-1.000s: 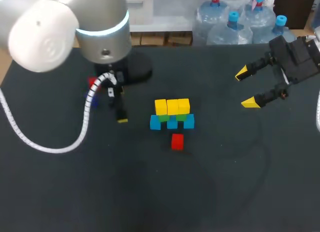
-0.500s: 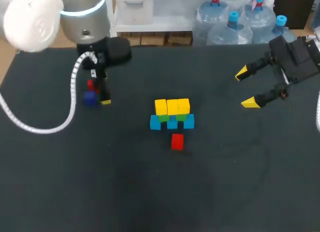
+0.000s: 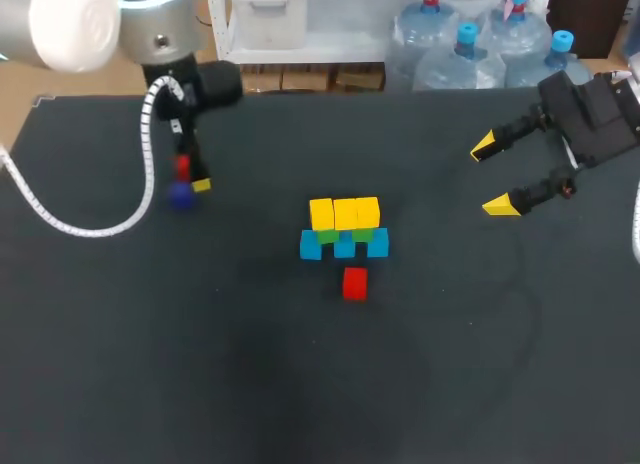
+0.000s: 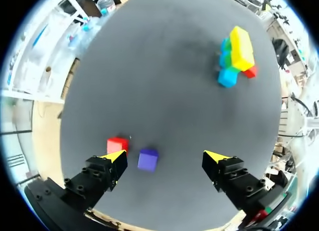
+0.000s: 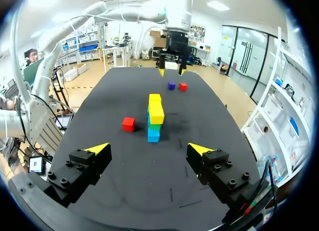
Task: Place the blue cubes, place green cubes on the blue cubes, place the yellow cubes on the green cubes, then place the red cubes on the yellow cubes, and place purple cube on the red cubes.
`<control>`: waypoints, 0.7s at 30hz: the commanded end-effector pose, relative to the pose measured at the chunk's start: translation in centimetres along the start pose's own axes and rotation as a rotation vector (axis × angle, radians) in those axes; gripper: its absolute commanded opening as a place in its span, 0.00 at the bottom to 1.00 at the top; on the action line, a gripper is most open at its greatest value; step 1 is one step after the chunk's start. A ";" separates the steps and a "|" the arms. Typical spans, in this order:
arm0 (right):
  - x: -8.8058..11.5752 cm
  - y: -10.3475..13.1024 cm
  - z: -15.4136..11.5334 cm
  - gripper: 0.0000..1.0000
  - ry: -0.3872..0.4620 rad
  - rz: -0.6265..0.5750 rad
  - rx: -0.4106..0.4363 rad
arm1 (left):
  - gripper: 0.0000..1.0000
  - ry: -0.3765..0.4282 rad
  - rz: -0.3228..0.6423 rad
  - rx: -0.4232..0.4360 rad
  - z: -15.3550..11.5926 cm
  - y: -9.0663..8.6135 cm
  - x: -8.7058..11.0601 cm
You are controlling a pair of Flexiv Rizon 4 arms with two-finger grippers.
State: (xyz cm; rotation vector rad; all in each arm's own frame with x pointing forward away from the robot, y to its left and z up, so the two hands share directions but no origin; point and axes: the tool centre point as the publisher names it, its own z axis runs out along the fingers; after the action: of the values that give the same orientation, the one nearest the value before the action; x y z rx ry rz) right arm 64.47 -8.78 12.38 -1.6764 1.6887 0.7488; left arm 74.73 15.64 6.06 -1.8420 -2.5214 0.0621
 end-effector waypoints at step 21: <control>0.0 0.0 0.0 1.00 -0.001 -0.001 0.001 | 1.00 0.006 0.047 0.072 2.7 5.3 -0.3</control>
State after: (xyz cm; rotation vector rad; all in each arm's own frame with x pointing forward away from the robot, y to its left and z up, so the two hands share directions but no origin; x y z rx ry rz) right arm 64.47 -8.79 12.38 -1.6763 1.6887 0.7487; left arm 78.54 17.12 3.01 -1.8870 -2.4686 0.1157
